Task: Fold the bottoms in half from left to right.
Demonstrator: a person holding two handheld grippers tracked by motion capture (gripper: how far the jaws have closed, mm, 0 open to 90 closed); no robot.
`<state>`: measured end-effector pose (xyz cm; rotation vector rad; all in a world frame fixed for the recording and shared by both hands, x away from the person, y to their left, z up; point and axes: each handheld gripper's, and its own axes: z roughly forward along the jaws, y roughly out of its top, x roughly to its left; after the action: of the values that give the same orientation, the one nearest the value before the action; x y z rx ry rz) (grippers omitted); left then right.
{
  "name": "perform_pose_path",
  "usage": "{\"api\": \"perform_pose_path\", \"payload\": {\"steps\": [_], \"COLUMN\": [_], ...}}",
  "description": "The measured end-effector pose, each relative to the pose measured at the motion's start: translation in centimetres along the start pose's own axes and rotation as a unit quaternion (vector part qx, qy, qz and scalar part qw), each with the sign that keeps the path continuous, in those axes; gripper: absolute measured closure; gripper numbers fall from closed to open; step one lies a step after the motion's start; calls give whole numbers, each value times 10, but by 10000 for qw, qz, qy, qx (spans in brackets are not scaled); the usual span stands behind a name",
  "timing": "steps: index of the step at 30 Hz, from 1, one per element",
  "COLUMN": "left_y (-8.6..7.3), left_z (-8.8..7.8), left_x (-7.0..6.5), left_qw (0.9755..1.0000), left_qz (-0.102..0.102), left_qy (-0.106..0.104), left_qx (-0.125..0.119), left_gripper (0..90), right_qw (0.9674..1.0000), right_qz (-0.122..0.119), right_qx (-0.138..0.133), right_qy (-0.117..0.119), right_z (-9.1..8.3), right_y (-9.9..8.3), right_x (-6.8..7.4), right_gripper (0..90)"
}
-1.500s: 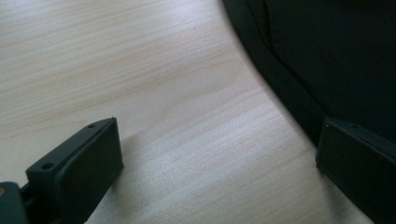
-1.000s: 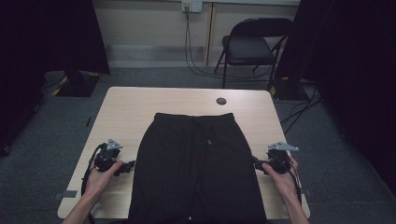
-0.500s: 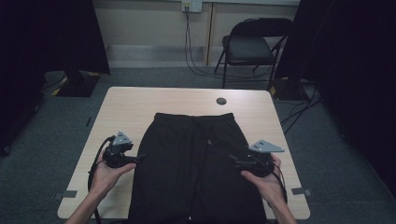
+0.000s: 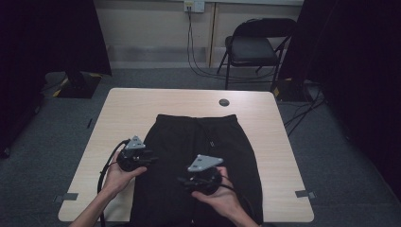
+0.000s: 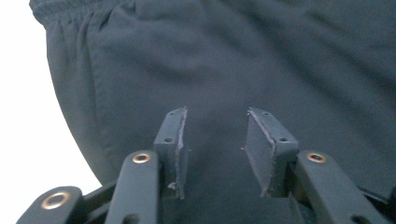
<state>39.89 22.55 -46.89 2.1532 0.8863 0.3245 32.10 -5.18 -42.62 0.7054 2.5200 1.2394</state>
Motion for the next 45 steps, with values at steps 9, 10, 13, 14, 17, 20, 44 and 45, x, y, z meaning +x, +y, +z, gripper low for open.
{"api": "perform_pose_path", "payload": {"steps": [9, 10, 13, 14, 17, 20, 44, 45], "left_y": [-18, -18, -20, -21, -21, -20, -3, -3], "left_z": [14, 15, 15, 15, 13, 10, 35, 35], "left_x": [8, 8, 8, 7, -5, -15, -16, -16], "left_qw": [9995, 9995, 9998, 9999, 9996, 9991, 9993, 9993], "left_qz": [223, 203, 148, 105, 131, 160, 300, 301], "left_qy": [77, 77, 94, 106, 164, 143, -107, -105], "left_qx": [197, 208, 122, 66, 189, 378, 195, 189], "left_gripper": [614, 611, 606, 588, 564, 564, 526, 526], "right_qw": [9971, 9969, 9968, 9970, 9969, 9969, 9924, 9918], "right_qz": [-231, -260, -156, -189, -256, -285, -720, -706], "right_qx": [586, 613, 675, 676, 692, 662, 362, 384], "right_qy": [423, 411, 388, 334, 265, 307, 934, 989], "right_z": [70, 73, 75, 74, 65, 56, 58, 67], "right_y": [-16, -19, -26, -28, -35, -43, 13, 14], "right_x": [21, 20, 17, 17, 15, 12, 65, 69], "right_gripper": [527, 521, 500, 496, 497, 500, 658, 668]}}
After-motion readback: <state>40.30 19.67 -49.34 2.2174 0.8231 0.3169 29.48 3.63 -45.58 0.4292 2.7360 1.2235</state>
